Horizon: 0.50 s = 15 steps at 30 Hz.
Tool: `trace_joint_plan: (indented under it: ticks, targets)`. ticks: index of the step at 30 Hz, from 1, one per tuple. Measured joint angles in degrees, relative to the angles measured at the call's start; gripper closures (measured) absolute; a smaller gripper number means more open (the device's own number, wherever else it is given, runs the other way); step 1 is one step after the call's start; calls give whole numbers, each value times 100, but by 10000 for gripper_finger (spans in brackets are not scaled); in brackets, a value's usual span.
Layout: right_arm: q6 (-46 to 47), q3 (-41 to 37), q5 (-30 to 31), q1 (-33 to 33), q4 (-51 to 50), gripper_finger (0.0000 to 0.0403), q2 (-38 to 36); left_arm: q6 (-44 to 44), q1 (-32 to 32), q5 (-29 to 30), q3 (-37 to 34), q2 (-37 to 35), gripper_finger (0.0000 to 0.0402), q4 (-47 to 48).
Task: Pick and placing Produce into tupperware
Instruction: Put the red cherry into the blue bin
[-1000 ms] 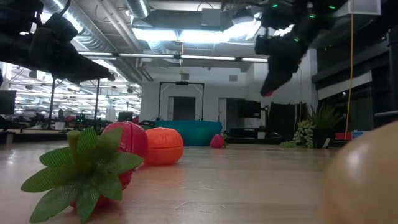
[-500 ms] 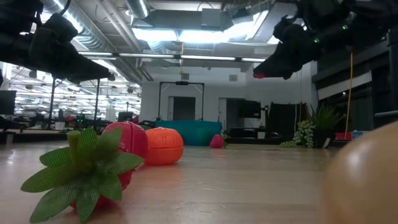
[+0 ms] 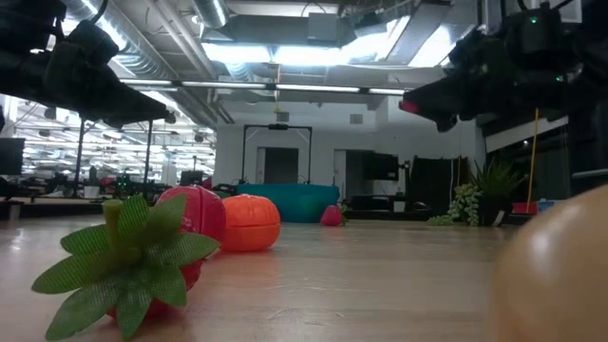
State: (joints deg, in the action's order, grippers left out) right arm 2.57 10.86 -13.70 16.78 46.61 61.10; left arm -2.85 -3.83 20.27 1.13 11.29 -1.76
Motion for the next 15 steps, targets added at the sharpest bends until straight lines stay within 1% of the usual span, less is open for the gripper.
trace_joint_plan:
  ticks: [7, 15]
  targets:
    - [18, -84, -507, -4, 37, 285, 2, 0, 0, 0, 0, 0, 278, -2]
    - [-67, -84, -560, -4, 117, 285, 10, 0, 0, 0, 0, 0, 278, -4]
